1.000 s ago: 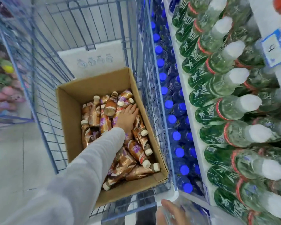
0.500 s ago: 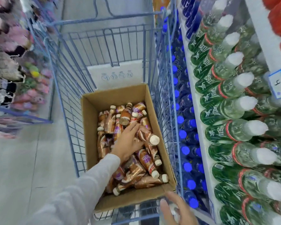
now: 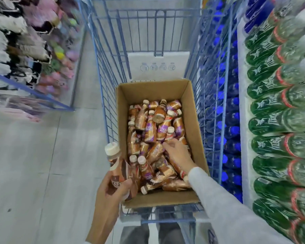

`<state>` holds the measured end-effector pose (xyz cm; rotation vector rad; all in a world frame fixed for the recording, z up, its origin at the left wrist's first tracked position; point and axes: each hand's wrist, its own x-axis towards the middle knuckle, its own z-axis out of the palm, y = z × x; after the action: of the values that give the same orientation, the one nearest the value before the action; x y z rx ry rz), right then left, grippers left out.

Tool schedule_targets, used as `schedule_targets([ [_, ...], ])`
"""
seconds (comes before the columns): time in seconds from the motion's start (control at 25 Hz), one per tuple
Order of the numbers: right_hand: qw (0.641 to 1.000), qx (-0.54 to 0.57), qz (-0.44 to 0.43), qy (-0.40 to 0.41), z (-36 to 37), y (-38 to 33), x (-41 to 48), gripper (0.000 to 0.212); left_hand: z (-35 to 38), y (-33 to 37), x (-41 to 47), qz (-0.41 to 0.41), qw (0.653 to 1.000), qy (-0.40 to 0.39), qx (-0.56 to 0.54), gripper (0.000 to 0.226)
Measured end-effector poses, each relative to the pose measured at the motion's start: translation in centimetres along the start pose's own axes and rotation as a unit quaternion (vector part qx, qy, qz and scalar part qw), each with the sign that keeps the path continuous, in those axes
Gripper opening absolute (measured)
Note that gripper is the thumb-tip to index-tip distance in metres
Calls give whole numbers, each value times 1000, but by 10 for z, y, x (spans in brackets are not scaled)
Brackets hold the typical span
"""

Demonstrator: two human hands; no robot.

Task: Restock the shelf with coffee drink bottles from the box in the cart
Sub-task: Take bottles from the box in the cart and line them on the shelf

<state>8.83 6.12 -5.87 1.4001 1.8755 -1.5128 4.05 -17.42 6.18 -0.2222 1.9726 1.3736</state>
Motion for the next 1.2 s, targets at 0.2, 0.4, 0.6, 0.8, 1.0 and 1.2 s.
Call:
schedule_targets([
  [0.2, 995, -20, 13, -99, 67, -29, 47, 40, -40, -18, -8, -57, 996, 60, -33, 17],
  [0.4, 986, -13, 91, -141, 127, -42, 80, 81, -56, -29, -11, -72, 993, 84, -43, 18],
  [0.6, 991, -27, 83, -98, 146, -36, 77, 84, -48, -17, -11, -60, 995, 63, -41, 31],
  [0.8, 988, 114, 34, -103, 97, -47, 22, 50, -39, 8, -17, -51, 998, 10, -42, 30],
  [1.0, 966, 250, -36, -54, 7, -59, -106, 53, -16, 60, -34, -9, 998, -66, -21, 20],
  [1.2, 940, 316, -90, 93, -66, -16, -240, 57, 48, 108, -80, 50, 989, -140, 5, 23],
])
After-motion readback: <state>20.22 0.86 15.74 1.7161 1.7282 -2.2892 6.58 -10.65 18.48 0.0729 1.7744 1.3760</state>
